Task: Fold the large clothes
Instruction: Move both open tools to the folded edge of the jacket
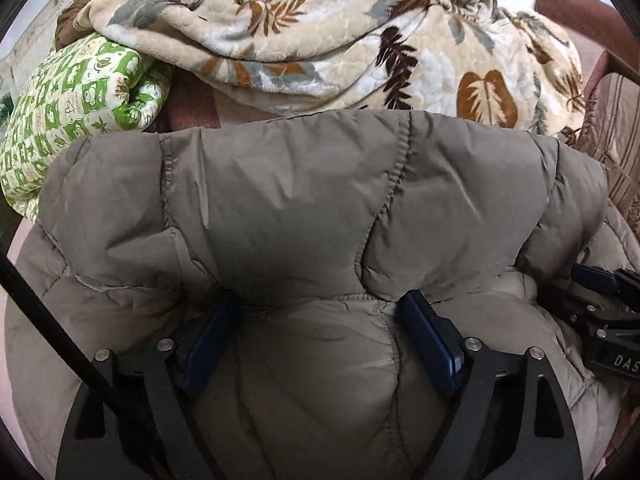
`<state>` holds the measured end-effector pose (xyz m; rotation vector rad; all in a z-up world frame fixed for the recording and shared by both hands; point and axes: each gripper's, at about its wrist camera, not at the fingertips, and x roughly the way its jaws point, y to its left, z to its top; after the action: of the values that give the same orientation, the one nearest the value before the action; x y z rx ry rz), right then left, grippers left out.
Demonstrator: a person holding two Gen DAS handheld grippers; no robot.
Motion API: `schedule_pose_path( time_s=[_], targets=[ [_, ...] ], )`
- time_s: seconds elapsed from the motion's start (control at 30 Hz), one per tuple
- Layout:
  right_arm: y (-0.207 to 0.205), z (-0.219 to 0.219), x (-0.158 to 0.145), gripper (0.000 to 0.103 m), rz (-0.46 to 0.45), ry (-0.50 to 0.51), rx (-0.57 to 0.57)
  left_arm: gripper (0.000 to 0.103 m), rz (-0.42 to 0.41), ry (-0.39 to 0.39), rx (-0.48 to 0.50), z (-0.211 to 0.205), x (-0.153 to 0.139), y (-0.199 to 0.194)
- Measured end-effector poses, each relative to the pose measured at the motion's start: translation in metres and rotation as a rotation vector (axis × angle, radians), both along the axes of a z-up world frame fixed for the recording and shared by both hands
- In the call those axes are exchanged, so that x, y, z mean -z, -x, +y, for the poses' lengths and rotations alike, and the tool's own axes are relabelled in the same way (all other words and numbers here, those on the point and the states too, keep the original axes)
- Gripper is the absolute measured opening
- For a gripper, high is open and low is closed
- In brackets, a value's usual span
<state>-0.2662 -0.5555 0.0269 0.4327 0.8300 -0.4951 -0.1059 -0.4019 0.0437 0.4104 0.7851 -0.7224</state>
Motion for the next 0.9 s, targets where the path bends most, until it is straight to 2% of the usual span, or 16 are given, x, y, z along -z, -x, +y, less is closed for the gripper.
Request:
schedule_pose_path(
  time_s=[0.1,0.2,0.3,0.37,0.43,0.5,0.57,0.63,0.7,0.73,0.77,0.8,0.83,0.9],
  targets=[
    [0.006,0.003,-0.009,0.07,-0.009,0.004,0.012,0.084,-0.013,0.012,-0.013,0.012,-0.013,0.013],
    [0.04,0.022,-0.033,0.071,-0.101,-0.005,0.033,0.084,-0.023,0.107,-0.002,0.048,-0.035,0.04],
    [0.083,0.051,-0.056,0.073,-0.185,0.044,0.065,0.084,-0.092,0.148,-0.013,0.086,-0.053,0.069],
    [0.116,0.07,-0.062,0.073,-0.237,0.035,0.091,0.084,-0.141,0.159,-0.042,0.122,-0.061,0.091],
    [0.142,0.085,-0.062,0.073,-0.276,0.032,0.116,0.084,-0.147,0.175,-0.071,0.147,-0.064,0.102],
    [0.159,0.094,-0.059,0.073,-0.276,0.029,0.122,0.084,-0.154,0.187,-0.114,0.178,-0.063,0.112],
    [0.174,0.095,-0.057,0.073,-0.27,0.037,0.159,0.084,-0.197,0.178,-0.158,0.195,-0.059,0.116],
    [0.185,0.087,-0.059,0.073,-0.299,0.023,0.197,0.084,-0.199,0.166,-0.188,0.205,-0.057,0.109],
    [0.195,0.077,-0.06,0.073,-0.352,-0.018,0.25,0.084,-0.174,0.188,-0.212,0.214,-0.055,0.098],
    [0.196,0.076,-0.059,0.068,-0.367,-0.034,0.257,0.084,-0.161,0.202,-0.235,0.22,-0.052,0.091],
    [0.195,0.074,-0.056,0.054,-0.361,-0.039,0.261,0.084,-0.155,0.206,-0.243,0.22,-0.049,0.087],
    [0.191,0.074,-0.053,0.048,-0.335,-0.028,0.261,0.084,-0.144,0.209,-0.251,0.221,-0.045,0.083],
    [0.187,0.073,-0.049,0.043,-0.313,-0.019,0.26,0.084,-0.127,0.201,-0.255,0.219,-0.04,0.076],
    [0.177,0.067,-0.038,0.041,-0.29,-0.037,0.254,0.084,-0.087,0.181,-0.272,0.215,-0.029,0.062]
  ],
)
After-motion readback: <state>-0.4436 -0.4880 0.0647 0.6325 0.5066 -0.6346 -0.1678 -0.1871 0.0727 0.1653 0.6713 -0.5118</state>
